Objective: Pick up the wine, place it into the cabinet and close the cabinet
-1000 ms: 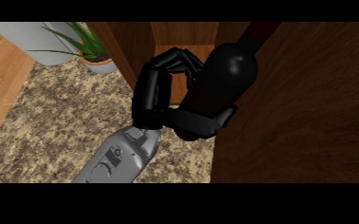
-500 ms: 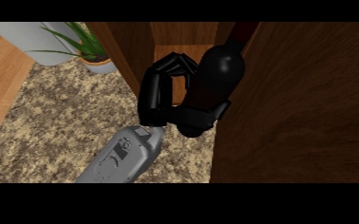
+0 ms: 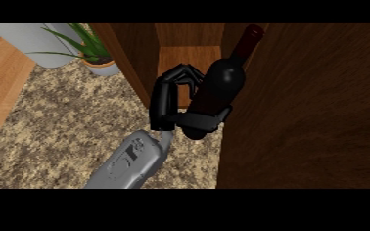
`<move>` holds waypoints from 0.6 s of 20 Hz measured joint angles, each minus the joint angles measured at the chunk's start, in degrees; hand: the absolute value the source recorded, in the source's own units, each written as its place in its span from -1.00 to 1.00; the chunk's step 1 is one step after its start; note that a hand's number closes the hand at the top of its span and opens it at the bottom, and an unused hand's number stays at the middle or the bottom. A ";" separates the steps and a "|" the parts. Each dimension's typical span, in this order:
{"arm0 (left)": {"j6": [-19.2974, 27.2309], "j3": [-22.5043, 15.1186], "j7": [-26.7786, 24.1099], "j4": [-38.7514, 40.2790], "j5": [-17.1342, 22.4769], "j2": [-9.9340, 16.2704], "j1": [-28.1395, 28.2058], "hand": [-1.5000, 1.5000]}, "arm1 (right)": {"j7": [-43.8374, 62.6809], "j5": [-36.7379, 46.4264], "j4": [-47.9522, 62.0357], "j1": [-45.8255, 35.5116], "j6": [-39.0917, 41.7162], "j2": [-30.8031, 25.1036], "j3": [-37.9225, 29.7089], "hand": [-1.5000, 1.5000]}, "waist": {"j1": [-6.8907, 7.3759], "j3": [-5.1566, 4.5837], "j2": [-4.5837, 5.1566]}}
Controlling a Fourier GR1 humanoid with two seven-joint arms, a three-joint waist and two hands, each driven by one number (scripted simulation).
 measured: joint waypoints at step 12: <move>-2.40 4.92 -5.80 7.64 -1.08 0.02 -1.02 1.00 | 0.78 0.48 0.08 -1.04 -1.01 0.31 1.00 -1.00 | 0.21 -0.01 -0.03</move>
